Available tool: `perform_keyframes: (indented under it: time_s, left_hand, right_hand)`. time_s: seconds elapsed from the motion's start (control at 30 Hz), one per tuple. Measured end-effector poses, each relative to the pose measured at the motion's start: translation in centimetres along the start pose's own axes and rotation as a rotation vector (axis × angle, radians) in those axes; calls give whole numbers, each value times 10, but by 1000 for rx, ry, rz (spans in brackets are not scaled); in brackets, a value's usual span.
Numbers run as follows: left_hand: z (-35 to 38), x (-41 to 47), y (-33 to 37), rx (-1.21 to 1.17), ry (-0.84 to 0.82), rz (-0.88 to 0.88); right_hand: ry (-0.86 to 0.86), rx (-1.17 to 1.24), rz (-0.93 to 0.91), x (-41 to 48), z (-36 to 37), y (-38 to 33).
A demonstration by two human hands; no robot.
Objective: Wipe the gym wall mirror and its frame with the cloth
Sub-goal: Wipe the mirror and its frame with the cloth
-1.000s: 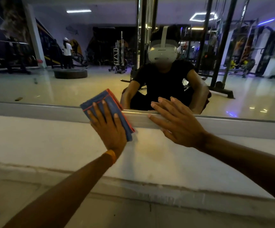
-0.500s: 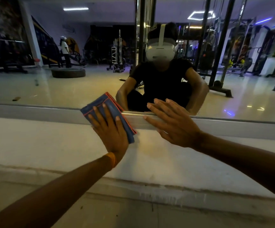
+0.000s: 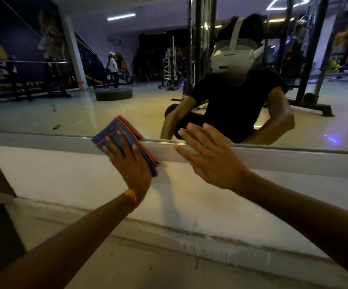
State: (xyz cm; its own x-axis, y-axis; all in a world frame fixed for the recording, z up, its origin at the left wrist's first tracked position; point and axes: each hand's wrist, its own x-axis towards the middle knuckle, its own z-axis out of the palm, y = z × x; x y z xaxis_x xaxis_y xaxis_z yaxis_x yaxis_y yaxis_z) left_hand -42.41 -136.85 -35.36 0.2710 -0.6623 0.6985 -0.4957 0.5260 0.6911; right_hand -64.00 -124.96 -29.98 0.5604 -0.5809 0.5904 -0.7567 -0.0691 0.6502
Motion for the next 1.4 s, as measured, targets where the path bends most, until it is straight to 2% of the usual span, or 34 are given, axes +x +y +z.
perform_keyframes:
  time_s: [0.13,0.37,0.47,0.53,0.67,0.83,0.93,1.0,1.07,1.17,1.23,1.33,1.4]
  left_hand:
    - [17,-13,14,-7,13,32]
    - [-42,81,-76,16,45,-114]
    - [-46,85,-77,3,70,-151]
    - [-27,53,-49,-23,36,-102]
    - [3,-3,-21,-10,-29,130]
    - [-28,91,-87,76,165,-57]
    - [-53,127,-120,53,158,-118]
    - [-50,115,-108,8,145,-124]
    - [-34,81,-81,-2,126,-58]
    - [-20,43,-61,-32,14,64]
    - [-26,61,-84,-22,26,87]
    - [-57,126,-141,36,148,16]
    - [-82,170,-180,66,145,-48]
  right_hand:
    - [39,16,5,0,2,-1]
    - [55,48,39,9,-2,-5]
    - [55,53,58,8,-3,-8]
    - [78,47,70,8,-4,-9]
    - [73,53,57,31,-2,-21]
    - [37,64,129,38,3,-35]
    - [42,55,117,39,3,-35]
    - [59,23,102,45,4,-35]
    - [65,9,96,55,4,-40]
    - [49,-16,74,73,7,-52]
    - [59,-7,65,86,12,-64]
    - [54,18,95,101,18,-75]
    - [44,5,107,103,22,-81]
